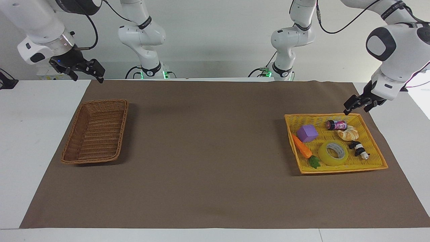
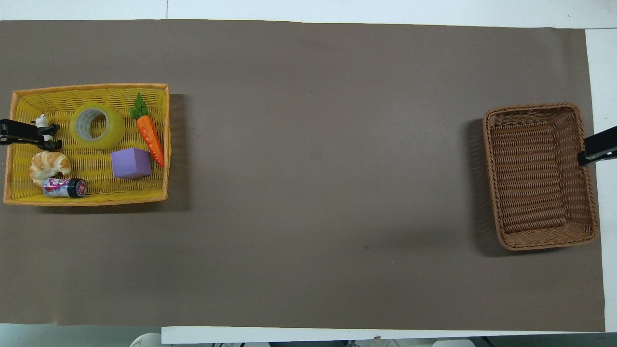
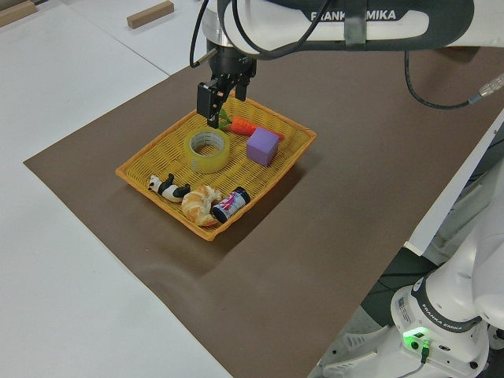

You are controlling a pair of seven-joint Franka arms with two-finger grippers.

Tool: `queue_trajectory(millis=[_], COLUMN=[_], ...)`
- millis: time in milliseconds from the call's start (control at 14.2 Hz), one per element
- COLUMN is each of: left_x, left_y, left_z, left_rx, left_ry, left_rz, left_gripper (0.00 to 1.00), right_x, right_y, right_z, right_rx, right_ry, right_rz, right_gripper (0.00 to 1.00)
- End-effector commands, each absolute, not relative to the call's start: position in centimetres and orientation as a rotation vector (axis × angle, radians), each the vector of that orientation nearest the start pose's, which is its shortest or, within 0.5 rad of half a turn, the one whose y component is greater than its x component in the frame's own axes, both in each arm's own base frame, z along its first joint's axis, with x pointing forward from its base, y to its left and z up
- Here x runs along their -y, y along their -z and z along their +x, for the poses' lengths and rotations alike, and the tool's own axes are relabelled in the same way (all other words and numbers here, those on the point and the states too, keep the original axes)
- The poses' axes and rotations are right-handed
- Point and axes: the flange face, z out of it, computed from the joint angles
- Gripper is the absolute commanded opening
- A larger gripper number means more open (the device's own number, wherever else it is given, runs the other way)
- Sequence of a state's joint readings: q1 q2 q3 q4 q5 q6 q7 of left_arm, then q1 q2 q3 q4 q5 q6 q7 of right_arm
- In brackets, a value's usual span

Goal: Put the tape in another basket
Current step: 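Move the left gripper over the yellow tape roll in the yellow basket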

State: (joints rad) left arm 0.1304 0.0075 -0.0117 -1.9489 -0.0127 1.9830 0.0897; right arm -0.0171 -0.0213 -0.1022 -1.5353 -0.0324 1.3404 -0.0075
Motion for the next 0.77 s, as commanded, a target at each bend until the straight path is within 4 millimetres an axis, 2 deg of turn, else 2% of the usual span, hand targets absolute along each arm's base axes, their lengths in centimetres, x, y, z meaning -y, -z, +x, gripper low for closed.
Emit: queue_trajectory(millis=[0, 141, 281, 563, 704], left_x=[-5.2, -5.2, -5.8, -5.7, -6.4], left_y=[-43.1, -41.2, -40.6, -37.4, -37.0], left_z=[58.3, 59.1, 59.0, 60.8, 61.3], left_rx=[-0.014, -0.018, -0.010, -0.035, -0.018], left_ry=[0.116, 0.112, 0.098, 0.131, 0.141], left_rz=[-3.140, -3.141, -3.143, -3.141, -3.139], left_gripper=[0.99, 0.96, 0.71, 0.59, 0.50], right_x=[6.6, 6.7, 6.7, 6.7, 6.6], right_y=[-63.5, -63.4, -63.5, -63.5, -63.5], right_z=[51.2, 51.2, 51.2, 51.2, 51.2], right_rx=[-0.146, -0.146, -0.148, -0.148, -0.144], right_ry=[-0.268, -0.271, -0.268, -0.268, -0.268], right_rz=[-3.151, -3.151, -3.151, -3.151, -3.151], right_gripper=[1.00, 1.00, 1.00, 1.00, 1.00])
